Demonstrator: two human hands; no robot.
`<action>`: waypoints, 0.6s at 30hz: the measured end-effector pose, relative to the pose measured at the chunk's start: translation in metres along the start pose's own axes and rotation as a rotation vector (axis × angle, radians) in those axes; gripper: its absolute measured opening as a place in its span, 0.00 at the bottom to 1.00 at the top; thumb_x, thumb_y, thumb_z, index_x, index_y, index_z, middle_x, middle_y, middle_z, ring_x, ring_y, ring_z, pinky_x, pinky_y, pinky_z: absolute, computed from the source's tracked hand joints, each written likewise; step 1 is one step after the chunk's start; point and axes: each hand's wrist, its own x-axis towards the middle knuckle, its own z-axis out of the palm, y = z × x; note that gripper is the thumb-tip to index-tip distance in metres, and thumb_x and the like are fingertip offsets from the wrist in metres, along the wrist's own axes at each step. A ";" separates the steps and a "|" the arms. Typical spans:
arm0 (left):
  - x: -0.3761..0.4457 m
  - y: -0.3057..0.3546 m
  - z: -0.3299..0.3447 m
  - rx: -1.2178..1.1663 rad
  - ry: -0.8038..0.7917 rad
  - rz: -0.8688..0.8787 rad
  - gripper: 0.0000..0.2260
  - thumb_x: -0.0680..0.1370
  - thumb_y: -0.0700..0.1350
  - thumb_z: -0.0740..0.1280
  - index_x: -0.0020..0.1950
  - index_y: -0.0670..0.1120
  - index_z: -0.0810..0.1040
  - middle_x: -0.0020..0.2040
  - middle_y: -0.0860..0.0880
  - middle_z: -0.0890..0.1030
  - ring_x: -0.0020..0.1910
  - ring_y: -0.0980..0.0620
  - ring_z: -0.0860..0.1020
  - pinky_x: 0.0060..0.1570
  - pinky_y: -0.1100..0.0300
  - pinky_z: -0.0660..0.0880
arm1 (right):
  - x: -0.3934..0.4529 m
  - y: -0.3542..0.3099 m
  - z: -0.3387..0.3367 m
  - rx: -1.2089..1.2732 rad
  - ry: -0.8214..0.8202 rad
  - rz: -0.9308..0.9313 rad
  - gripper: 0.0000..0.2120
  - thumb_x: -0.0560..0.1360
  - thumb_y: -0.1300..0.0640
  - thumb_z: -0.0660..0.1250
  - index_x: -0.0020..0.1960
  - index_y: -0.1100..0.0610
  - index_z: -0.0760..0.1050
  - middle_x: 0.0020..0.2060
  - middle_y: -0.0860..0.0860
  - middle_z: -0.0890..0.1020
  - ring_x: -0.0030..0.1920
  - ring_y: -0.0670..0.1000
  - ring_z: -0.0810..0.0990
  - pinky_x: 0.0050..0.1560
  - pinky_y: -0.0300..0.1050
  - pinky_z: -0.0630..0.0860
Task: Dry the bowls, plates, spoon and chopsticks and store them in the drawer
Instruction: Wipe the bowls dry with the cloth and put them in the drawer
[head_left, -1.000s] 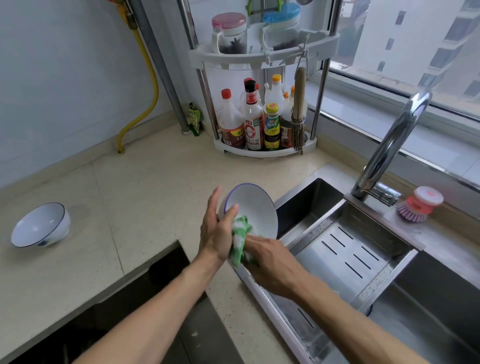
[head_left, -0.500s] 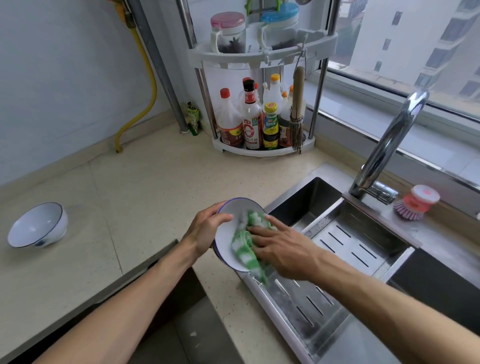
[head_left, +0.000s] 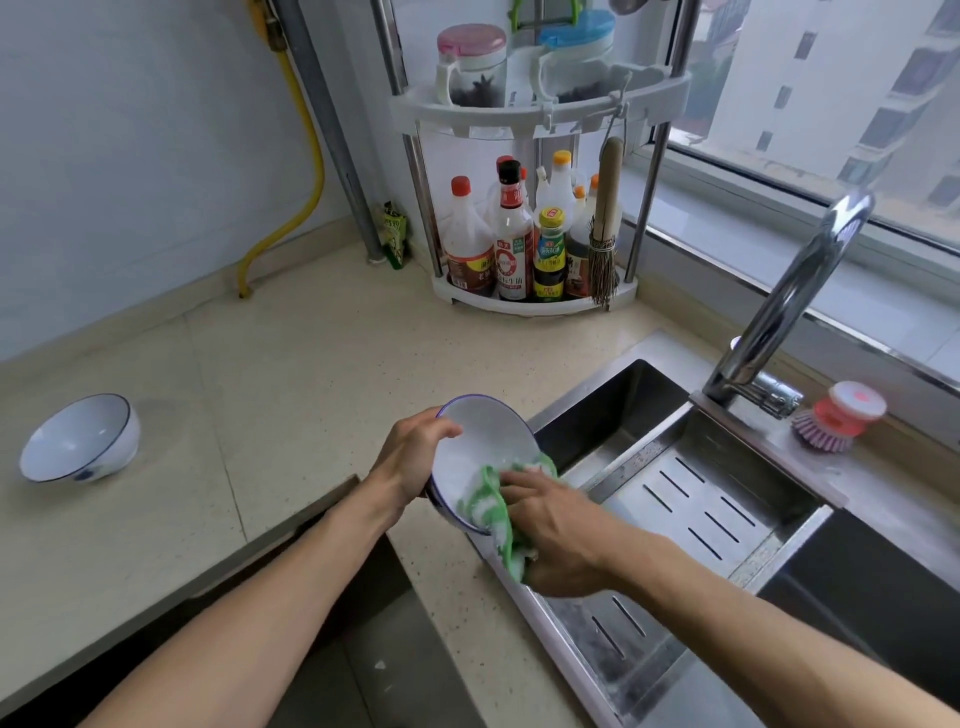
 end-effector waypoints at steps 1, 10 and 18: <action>-0.001 0.000 0.000 0.020 -0.020 -0.004 0.11 0.77 0.50 0.66 0.51 0.43 0.81 0.45 0.45 0.81 0.42 0.45 0.79 0.38 0.56 0.70 | -0.002 -0.002 -0.006 0.126 -0.037 0.031 0.02 0.69 0.60 0.62 0.40 0.59 0.72 0.43 0.56 0.77 0.50 0.56 0.74 0.58 0.49 0.70; -0.006 -0.004 0.012 -0.034 -0.243 -0.015 0.20 0.78 0.65 0.61 0.59 0.53 0.83 0.51 0.47 0.86 0.48 0.44 0.85 0.39 0.58 0.77 | 0.018 -0.012 -0.007 0.180 0.473 0.525 0.08 0.71 0.59 0.66 0.47 0.61 0.79 0.47 0.56 0.75 0.43 0.60 0.76 0.40 0.47 0.70; -0.005 -0.007 0.007 -0.062 -0.120 0.011 0.18 0.81 0.61 0.59 0.56 0.53 0.84 0.52 0.45 0.85 0.49 0.44 0.85 0.39 0.56 0.78 | 0.020 -0.018 -0.010 0.586 0.034 0.196 0.04 0.78 0.57 0.62 0.46 0.56 0.74 0.44 0.52 0.78 0.43 0.53 0.77 0.45 0.51 0.75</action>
